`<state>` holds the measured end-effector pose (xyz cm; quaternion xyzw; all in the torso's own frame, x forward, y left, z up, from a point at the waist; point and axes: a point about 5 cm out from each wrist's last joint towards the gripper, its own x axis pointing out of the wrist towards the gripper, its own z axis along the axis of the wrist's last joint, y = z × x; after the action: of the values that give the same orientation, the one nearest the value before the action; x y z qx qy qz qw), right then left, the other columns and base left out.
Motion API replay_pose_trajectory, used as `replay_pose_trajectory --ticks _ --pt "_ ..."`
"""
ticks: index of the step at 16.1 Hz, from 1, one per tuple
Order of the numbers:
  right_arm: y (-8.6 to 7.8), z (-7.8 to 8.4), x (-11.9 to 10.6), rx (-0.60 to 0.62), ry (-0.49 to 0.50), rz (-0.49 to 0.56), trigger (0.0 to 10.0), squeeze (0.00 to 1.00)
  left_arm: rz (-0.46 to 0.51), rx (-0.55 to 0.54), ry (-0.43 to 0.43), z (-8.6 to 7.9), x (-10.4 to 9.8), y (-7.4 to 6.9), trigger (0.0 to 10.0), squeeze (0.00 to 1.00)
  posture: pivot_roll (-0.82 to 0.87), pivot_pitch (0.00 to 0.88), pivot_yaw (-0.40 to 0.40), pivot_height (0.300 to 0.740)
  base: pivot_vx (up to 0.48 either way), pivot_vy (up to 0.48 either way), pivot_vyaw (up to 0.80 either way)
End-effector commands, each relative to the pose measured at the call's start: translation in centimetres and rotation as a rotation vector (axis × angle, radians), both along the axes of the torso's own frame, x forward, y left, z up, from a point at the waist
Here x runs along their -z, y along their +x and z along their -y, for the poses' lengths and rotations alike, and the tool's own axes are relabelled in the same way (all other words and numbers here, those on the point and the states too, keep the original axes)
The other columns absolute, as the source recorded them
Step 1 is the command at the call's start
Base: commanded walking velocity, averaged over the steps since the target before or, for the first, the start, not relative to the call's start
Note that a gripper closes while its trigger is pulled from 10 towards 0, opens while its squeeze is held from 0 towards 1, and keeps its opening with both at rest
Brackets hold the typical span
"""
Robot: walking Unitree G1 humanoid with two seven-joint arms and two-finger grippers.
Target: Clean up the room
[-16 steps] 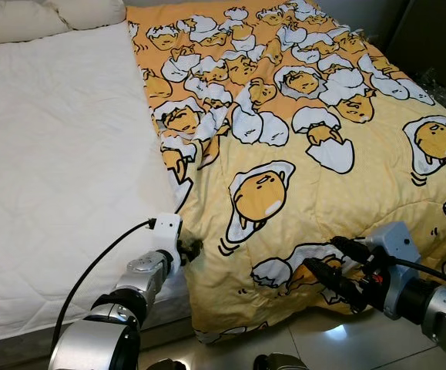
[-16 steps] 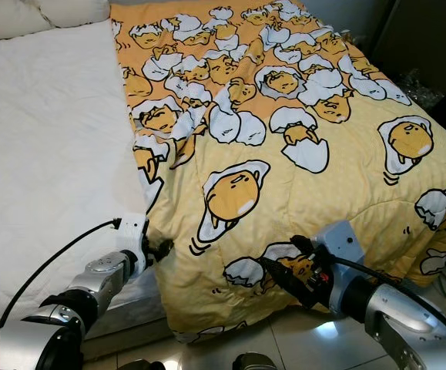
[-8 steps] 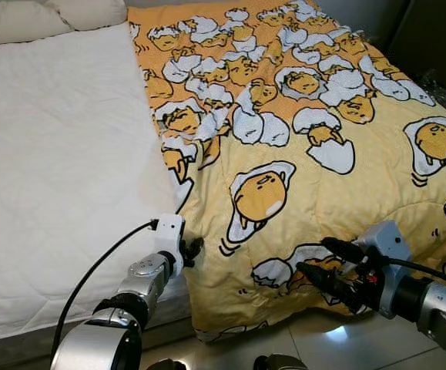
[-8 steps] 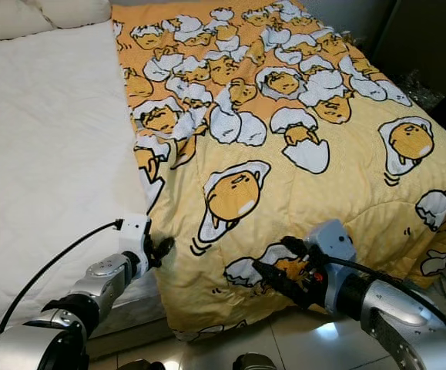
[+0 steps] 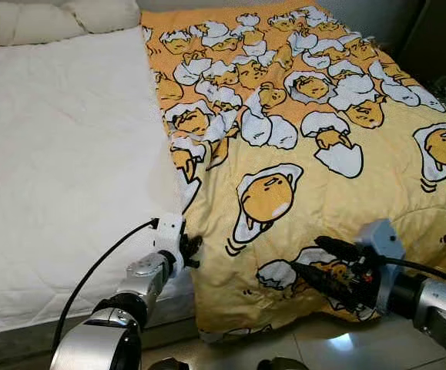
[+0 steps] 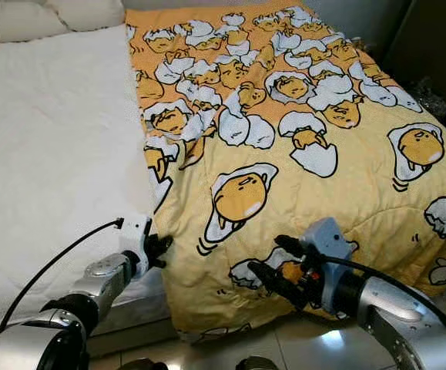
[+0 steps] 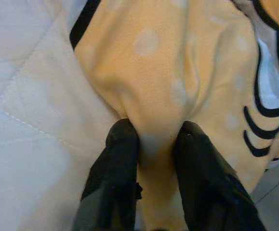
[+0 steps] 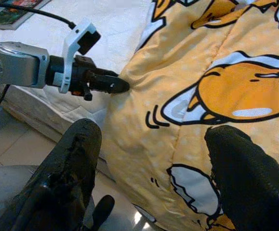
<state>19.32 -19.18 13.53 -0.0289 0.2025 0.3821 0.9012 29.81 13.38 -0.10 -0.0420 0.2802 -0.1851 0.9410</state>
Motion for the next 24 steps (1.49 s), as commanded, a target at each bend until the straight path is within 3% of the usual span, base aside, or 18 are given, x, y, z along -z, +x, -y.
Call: replay_pose_trajectory --ticks 1,5,10,13,15,18,21,24 --pt "0.0 0.0 -0.1 -0.004 -0.002 0.016 10.0 0.0 -0.013 0.015 -0.009 0.1 0.4 -0.5 0.0 0.0 -0.28 0.022 0.063 0.74 0.0 0.0 0.0" --pt "0.1 -0.2 0.0 -0.002 0.002 0.024 10.0 0.0 -0.016 0.059 -0.036 1.1 0.3 -0.5 0.0 0.0 -0.28 0.023 0.067 0.74 0.0 0.0 0.0" --pt "0.5 -0.3 -0.1 0.011 0.008 0.047 10.0 0.0 0.013 0.091 -0.064 1.0 -0.1 -0.3 0.0 0.0 -0.28 0.022 0.084 0.74 0.0 0.0 0.0" --pt "0.3 0.0 -0.2 0.028 0.006 0.053 10.0 0.0 0.039 0.161 0.006 -0.5 -0.4 -0.3 0.0 0.0 -0.27 0.024 0.095 0.74 0.0 0.0 0.0" --pt "0.1 0.0 -0.1 0.034 0.009 0.052 10.0 0.0 0.064 0.248 0.129 -1.8 -0.6 -0.6 0.0 0.0 -0.27 0.023 0.101 0.74 0.0 0.0 0.0" --pt "0.0 -0.1 0.1 0.033 0.016 0.048 10.0 0.0 0.08 0.314 0.144 -2.5 -1.3 -1.1 0.0 0.0 -0.25 0.014 0.107 0.74 0.0 0.0 0.0" --pt "0.1 -0.6 0.3 -0.004 0.034 0.03 10.0 0.0 0.034 0.513 0.154 -1.2 -1.7 -3.7 0.0 0.0 -0.24 0.0 0.115 0.74 0.0 0.0 0.0" --pt "0.3 -0.5 0.2 -0.01 0.033 0.034 10.0 0.0 -0.049 0.568 0.154 -0.6 -1.6 -5.0 0.0 0.0 -0.24 0.0 0.12 0.74 0.0 0.0 0.0"
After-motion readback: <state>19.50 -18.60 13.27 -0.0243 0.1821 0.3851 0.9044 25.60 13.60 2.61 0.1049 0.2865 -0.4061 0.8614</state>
